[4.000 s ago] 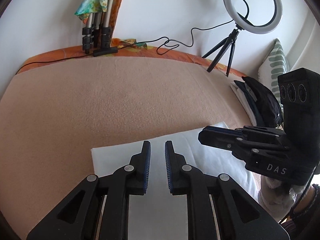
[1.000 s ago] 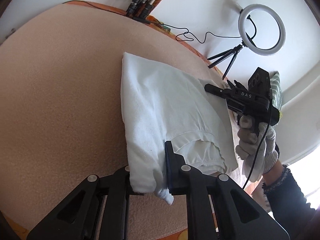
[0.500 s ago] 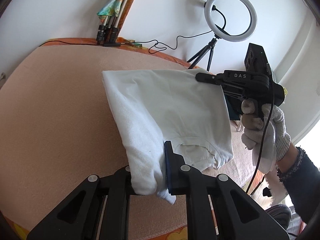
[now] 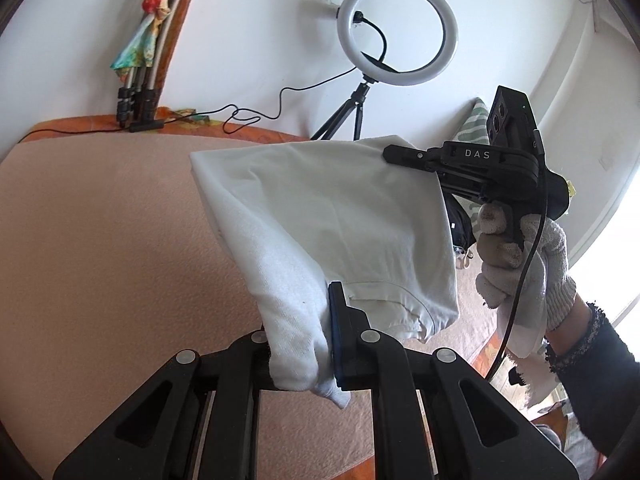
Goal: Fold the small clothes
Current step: 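Lift the folded shirt with both grippers and carry it onto the dark clothes stack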
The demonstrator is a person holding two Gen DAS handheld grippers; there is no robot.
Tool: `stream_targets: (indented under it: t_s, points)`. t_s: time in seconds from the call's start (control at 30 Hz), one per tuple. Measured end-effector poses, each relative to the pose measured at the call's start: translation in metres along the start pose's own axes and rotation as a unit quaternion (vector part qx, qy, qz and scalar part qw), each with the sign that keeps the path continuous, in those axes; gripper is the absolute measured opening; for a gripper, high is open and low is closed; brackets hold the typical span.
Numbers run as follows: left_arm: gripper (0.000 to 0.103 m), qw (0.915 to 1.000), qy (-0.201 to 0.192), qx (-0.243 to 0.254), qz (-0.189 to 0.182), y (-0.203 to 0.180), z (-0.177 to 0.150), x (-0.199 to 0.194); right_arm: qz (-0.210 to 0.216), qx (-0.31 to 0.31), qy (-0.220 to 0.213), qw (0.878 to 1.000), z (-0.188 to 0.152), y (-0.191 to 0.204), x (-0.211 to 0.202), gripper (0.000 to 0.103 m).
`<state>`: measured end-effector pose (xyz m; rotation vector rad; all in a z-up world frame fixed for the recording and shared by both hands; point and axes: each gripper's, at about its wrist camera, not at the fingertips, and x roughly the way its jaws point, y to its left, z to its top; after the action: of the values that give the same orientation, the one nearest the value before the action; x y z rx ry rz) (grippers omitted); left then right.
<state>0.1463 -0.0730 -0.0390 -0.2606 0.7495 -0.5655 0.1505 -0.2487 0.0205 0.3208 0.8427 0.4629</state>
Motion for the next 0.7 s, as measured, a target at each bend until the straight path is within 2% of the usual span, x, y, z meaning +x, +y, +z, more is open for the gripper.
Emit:
stream_targets:
  t_s: [0.3,0.7]
  points:
    - [0.011,0.9980,-0.013,0.042,-0.046,-0.055,0.034,0.036,-0.036,0.024,-0.057,0.997,0.030,-0.046,-0.072,0.008]
    - [0.011,0.9900,-0.019,0.101,-0.096,-0.139,0.076,0.109,-0.109,0.031,-0.101,0.988,0.076,-0.129,-0.143,0.008]
